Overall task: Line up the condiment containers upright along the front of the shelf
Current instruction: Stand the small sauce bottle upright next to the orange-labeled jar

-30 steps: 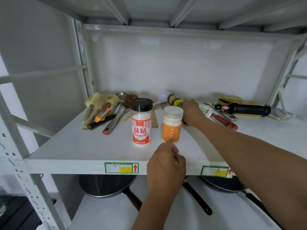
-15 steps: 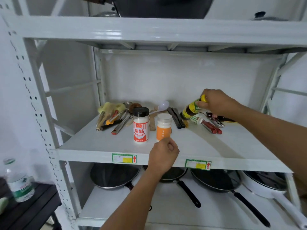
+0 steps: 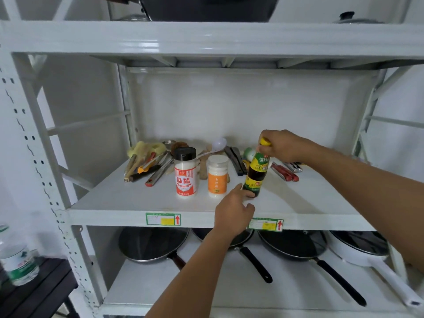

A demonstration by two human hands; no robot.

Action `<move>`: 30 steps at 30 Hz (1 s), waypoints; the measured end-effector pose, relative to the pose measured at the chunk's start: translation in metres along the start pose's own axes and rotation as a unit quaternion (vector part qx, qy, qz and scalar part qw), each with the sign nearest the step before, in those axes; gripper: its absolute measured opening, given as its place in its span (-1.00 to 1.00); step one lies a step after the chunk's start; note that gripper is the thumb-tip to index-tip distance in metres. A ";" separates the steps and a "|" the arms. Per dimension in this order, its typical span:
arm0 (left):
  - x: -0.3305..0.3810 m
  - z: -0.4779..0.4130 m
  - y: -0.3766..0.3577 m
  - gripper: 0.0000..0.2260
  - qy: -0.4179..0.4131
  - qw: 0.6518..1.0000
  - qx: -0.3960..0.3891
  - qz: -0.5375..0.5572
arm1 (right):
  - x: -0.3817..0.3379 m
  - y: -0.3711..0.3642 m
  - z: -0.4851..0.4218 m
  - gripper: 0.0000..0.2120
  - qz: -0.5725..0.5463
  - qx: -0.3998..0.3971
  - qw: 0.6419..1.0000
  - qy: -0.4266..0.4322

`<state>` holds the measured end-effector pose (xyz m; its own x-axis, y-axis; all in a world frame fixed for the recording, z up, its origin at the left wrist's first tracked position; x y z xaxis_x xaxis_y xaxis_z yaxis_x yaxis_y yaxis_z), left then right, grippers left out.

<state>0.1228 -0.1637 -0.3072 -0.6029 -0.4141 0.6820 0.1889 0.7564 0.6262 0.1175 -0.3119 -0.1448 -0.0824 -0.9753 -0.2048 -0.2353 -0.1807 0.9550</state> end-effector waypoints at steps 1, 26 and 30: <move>0.000 -0.002 -0.001 -0.70 -0.004 1.000 -0.003 -0.007 | 0.001 -0.001 -0.002 -0.79 -0.015 0.004 1.000 0.001; -0.012 -0.007 0.000 -0.81 0.041 0.994 0.089 -0.038 | 0.033 -0.148 0.028 -0.31 -0.303 0.044 0.951 -0.042; -0.012 -0.005 0.001 -0.84 0.055 0.993 0.095 -0.041 | 0.041 -0.144 0.034 -0.29 -0.361 0.083 0.926 -0.065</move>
<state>0.1346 -0.1610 -0.3132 -0.5207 -0.5225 0.6752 -0.0123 0.7954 0.6060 0.1155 -0.3215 -0.2980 0.0414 -0.5816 -0.8124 -0.4185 -0.7484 0.5145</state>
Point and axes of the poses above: each hand's wrist, its own z-axis away from the middle knuckle, its own y-axis out of the back of the hand, x = y × z, the point moved 8 cm from there along -z, towards the middle knuckle, and after that the axes turned 1 degree about -x, right-handed, at the moved point
